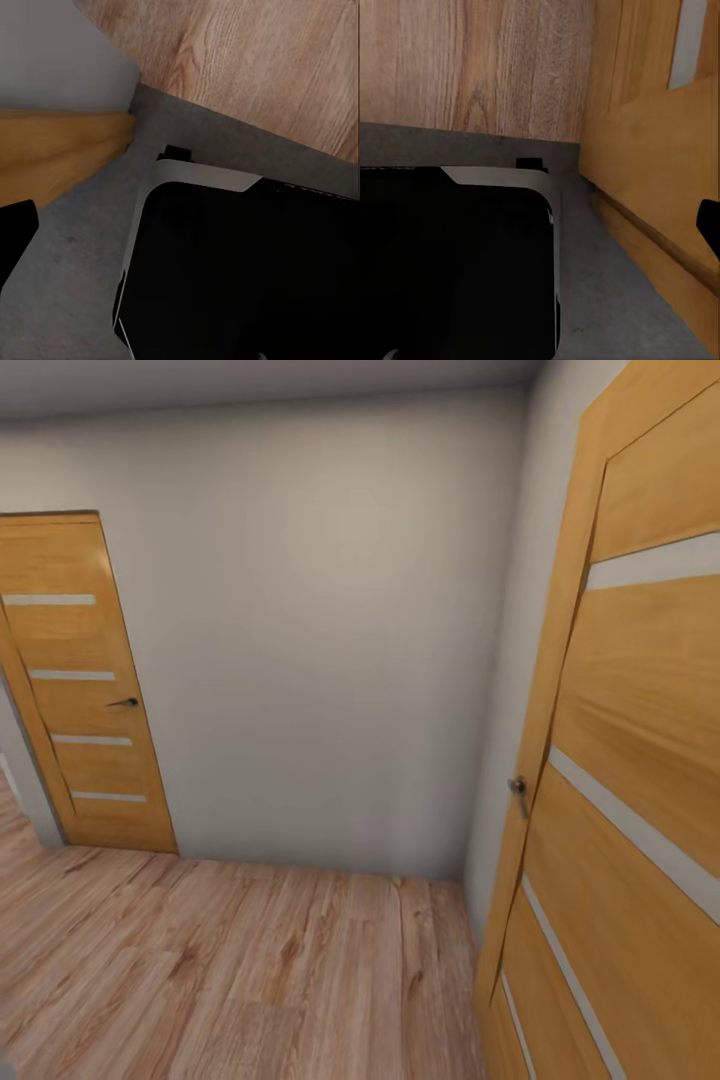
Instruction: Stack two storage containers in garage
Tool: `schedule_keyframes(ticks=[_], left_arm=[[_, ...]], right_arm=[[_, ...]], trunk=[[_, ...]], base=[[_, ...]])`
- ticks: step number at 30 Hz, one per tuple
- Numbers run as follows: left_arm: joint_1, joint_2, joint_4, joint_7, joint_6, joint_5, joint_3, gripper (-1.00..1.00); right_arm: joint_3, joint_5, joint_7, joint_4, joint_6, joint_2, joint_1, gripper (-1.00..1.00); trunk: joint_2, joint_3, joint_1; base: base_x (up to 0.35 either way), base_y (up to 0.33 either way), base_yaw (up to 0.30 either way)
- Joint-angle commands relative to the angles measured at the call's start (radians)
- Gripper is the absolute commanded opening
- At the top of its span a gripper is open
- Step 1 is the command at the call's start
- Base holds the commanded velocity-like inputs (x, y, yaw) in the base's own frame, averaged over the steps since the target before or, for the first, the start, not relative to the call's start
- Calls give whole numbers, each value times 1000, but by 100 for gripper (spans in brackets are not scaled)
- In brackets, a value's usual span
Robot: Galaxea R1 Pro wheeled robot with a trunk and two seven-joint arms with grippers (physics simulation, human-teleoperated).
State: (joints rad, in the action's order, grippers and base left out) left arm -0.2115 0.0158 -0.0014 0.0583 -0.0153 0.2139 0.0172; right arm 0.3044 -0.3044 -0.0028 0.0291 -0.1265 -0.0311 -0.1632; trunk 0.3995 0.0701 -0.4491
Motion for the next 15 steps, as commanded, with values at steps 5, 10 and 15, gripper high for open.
schedule_keyframes(ticks=[5,10,15], left_arm=[[0,0,0,2,-2,5,1,100],[0,0,0,2,-2,5,1,100],[0,0,0,2,-2,5,1,100]], right_arm=[[9,-8,0,3,-5,0,-1,100],[9,-8,0,3,-5,0,-1,100],[9,-8,0,3,-5,0,-1,100]], trunk=[[1,0,-1],[1,0,-1],[1,0,-1]], base=[[321,0,0],[321,0,0],[321,0,0]])
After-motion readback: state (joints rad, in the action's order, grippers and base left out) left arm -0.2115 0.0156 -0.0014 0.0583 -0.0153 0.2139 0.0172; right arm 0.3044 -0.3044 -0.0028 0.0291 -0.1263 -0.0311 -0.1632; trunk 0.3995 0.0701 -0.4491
